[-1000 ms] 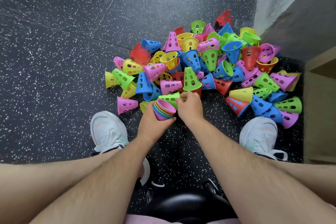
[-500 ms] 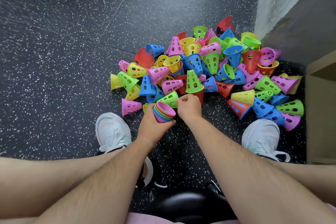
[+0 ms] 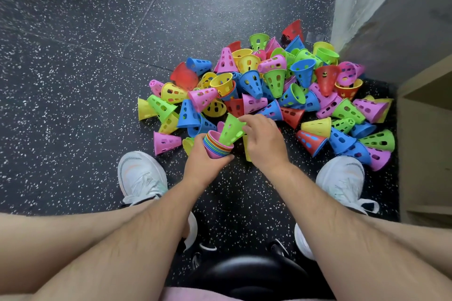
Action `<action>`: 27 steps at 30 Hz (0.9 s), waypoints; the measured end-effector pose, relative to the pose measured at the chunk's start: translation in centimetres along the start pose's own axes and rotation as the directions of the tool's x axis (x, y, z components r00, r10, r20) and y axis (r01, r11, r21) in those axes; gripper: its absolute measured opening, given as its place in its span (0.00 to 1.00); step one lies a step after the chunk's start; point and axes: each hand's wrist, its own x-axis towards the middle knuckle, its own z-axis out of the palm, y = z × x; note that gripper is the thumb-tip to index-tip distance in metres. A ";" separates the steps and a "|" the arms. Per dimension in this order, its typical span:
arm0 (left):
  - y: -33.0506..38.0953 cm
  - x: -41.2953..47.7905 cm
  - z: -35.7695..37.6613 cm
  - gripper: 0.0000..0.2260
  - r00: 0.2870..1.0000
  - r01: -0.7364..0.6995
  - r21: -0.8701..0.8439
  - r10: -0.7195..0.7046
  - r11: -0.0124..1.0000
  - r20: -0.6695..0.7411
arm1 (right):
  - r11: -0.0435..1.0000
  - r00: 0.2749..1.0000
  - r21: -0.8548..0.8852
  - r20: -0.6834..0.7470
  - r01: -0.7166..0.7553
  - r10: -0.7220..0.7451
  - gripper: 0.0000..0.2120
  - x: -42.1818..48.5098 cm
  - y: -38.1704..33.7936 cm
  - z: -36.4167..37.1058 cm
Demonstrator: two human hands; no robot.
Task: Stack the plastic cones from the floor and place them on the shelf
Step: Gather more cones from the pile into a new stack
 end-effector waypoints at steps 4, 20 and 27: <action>0.8 0.1 1.1 0.31 0.999 -0.009 -0.031 0.010 0.999 0.042 | 0.992 0.989 0.092 0.115 0.081 -0.091 0.10 -1.8 0.6 0.4; -0.1 -0.1 4.3 0.31 0.983 0.005 0.057 -0.016 0.998 0.185 | 0.897 0.880 -0.094 0.173 -0.432 0.442 0.17 -2.2 5.1 0.7; -0.1 -0.2 4.2 0.31 0.979 0.017 0.088 -0.034 0.996 0.200 | 0.900 0.882 -0.086 0.177 -0.428 0.436 0.09 -2.6 5.4 1.0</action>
